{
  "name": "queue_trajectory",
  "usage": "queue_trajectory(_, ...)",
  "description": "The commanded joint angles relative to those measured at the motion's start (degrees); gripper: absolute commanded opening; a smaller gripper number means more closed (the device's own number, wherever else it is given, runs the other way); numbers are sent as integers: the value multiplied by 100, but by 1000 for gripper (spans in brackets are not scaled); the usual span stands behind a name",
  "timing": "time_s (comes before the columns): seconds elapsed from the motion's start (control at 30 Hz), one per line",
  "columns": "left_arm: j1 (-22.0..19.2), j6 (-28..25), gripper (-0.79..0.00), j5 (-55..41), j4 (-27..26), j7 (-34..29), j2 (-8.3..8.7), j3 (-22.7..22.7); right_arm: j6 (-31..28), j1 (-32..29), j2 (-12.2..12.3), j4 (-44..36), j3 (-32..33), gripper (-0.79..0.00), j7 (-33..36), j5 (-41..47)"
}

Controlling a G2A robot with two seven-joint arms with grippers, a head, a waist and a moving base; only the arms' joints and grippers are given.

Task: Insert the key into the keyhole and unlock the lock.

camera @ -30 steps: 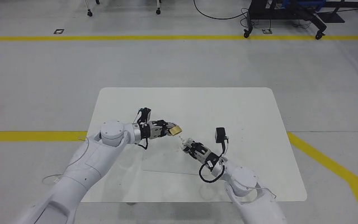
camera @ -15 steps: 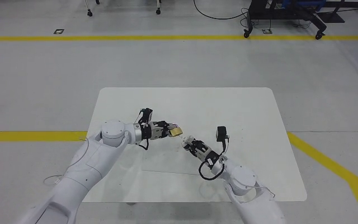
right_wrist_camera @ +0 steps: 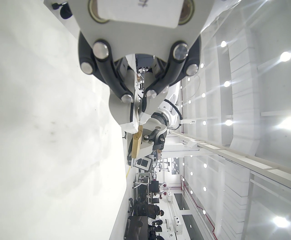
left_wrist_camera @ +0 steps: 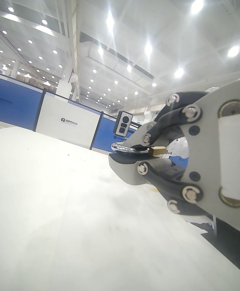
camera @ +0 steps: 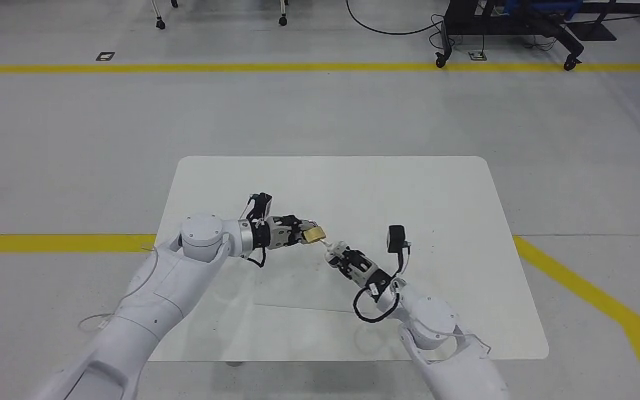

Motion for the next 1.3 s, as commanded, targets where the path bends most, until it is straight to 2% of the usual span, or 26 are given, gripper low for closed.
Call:
queue_trajectory(0.0, 10, 12, -785, 31, -7, 12, -5, -20, 7, 8, -7, 12, -36, -785, -6, -20)
queue_trajectory(0.5, 82, 67, -785, 227, -81, -4, -46, -137, -47, 11, -38, 56, -145, -785, -38, -157)
queue_trajectory(1.27, 234, 145, -785, 576, -300, -72, -85, -263, -199, 153, -129, 302, -342, -785, -439, -495)
